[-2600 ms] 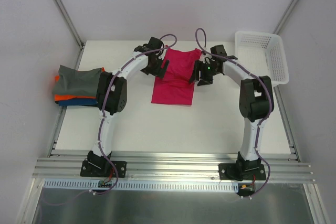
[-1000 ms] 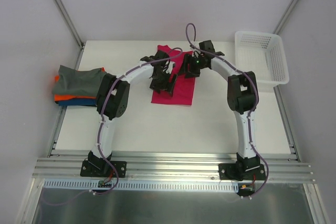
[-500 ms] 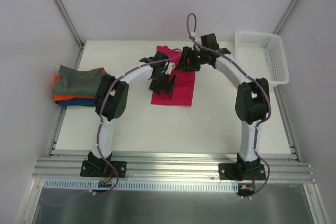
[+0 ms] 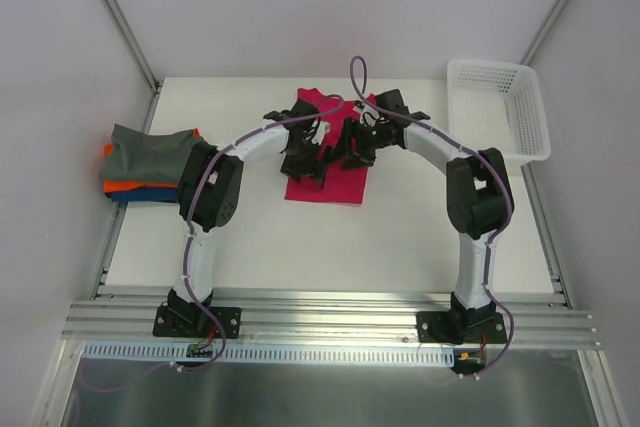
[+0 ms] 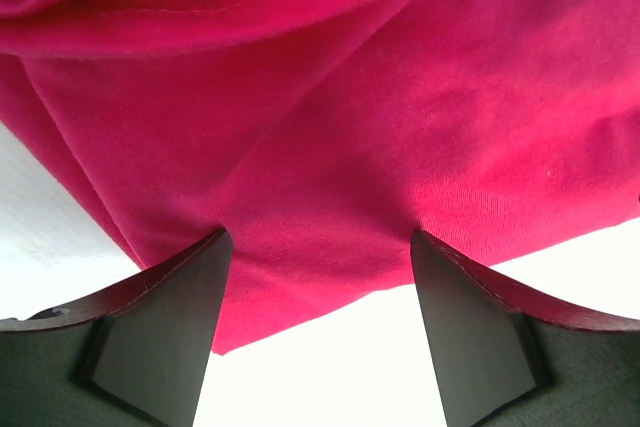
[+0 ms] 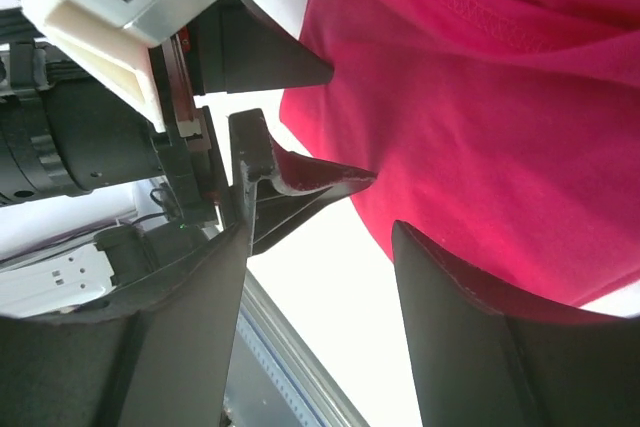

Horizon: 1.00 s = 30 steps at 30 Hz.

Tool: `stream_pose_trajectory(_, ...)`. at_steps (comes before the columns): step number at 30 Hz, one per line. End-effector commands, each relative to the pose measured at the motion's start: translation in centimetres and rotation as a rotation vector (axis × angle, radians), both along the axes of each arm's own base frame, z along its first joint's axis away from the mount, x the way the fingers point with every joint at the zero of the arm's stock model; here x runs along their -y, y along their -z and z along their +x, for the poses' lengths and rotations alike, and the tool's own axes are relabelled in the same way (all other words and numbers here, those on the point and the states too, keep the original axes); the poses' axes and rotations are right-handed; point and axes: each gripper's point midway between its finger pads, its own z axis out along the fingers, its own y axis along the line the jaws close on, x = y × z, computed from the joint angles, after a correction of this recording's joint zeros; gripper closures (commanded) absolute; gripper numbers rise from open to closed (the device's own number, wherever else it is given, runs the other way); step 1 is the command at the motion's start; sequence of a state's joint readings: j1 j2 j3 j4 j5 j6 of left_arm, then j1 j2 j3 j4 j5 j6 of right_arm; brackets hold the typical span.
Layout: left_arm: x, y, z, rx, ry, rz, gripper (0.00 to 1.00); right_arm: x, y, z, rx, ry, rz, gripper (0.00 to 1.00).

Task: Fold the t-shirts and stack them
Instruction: Fold the folded rectangular tshirt in 1/3 of the way

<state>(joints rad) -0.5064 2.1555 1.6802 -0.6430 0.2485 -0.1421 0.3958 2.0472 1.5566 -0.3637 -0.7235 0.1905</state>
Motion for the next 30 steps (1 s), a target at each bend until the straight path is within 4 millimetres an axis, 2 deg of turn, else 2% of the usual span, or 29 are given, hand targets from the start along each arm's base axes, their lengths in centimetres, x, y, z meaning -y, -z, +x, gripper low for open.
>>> stream_pose_trajectory(1,-0.1,-2.5,-0.7,0.012,-0.003,-0.026,0.26,-0.9,0.6,1.8,0.020,0.009,0.009,0.37)
stream_pose_trajectory(7,-0.2,-2.7,-1.0,0.007,-0.005,-0.031,0.26,-1.5,2.7,3.9,0.004,0.023,0.000,0.37)
stream_pose_trajectory(11,-0.1,-2.6,-1.4,-0.012,-0.007,-0.043,0.27,-1.6,3.4,3.9,-0.018,0.024,0.008,0.37)
stream_pose_trajectory(21,0.1,-2.5,-1.4,-0.019,-0.011,-0.052,0.27,-0.2,2.4,0.7,-0.064,0.015,0.010,0.38)
stream_pose_trajectory(27,0.0,-2.5,-1.7,-0.026,-0.017,-0.049,0.27,0.9,0.9,-0.2,-0.040,0.010,0.000,0.37)
stream_pose_trajectory(30,-0.1,-2.7,-1.7,-0.022,-0.019,-0.050,0.27,1.6,1.1,-0.6,-0.039,0.013,-0.026,0.38)
